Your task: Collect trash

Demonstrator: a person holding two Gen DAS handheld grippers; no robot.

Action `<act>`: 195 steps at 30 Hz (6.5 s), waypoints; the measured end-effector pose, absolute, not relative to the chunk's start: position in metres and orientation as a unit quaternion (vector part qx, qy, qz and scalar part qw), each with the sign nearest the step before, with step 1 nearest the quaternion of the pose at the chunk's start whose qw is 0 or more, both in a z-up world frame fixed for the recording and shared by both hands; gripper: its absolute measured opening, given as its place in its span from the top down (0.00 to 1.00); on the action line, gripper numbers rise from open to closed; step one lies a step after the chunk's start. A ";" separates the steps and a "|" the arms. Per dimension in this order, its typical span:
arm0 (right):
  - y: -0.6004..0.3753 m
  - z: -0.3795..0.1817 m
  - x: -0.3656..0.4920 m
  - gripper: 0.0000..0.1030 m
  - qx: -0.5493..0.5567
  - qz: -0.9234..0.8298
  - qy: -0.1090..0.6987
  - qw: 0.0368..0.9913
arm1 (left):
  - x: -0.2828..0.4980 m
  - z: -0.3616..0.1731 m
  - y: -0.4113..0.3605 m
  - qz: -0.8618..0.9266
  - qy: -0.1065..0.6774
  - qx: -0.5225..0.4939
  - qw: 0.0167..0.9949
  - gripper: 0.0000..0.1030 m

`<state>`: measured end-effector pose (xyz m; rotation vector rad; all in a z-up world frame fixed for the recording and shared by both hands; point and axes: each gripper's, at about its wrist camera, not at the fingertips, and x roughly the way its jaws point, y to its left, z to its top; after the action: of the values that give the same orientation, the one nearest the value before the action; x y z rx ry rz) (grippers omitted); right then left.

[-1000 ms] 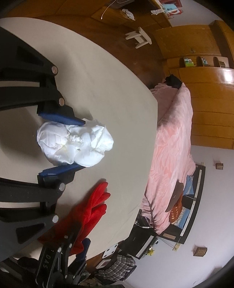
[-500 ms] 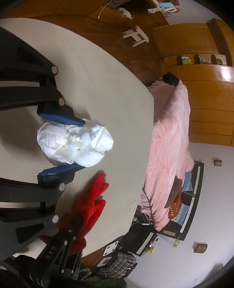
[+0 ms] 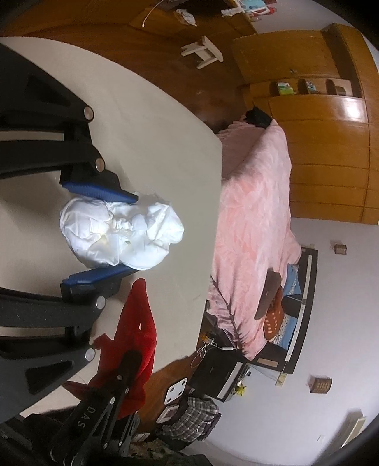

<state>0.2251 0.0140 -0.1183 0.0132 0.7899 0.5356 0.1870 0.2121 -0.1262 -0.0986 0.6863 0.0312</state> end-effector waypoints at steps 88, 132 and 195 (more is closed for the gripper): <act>-0.323 -0.063 0.084 0.88 0.079 -0.007 0.321 0.944 | 0.155 -0.088 -0.145 -0.287 0.311 0.052 0.904 0.58; -0.259 0.010 0.019 0.05 0.059 0.025 0.287 0.956 | 0.062 -0.005 -0.025 -0.181 0.251 0.028 0.951 0.06; -0.241 0.027 0.010 0.05 0.043 0.033 0.276 0.960 | 0.038 0.012 -0.015 -0.168 0.227 0.035 0.959 0.06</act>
<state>0.0101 -0.2413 0.0272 0.0866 0.5589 0.0677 0.0383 -0.0154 0.0123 0.0702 0.4612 -0.3413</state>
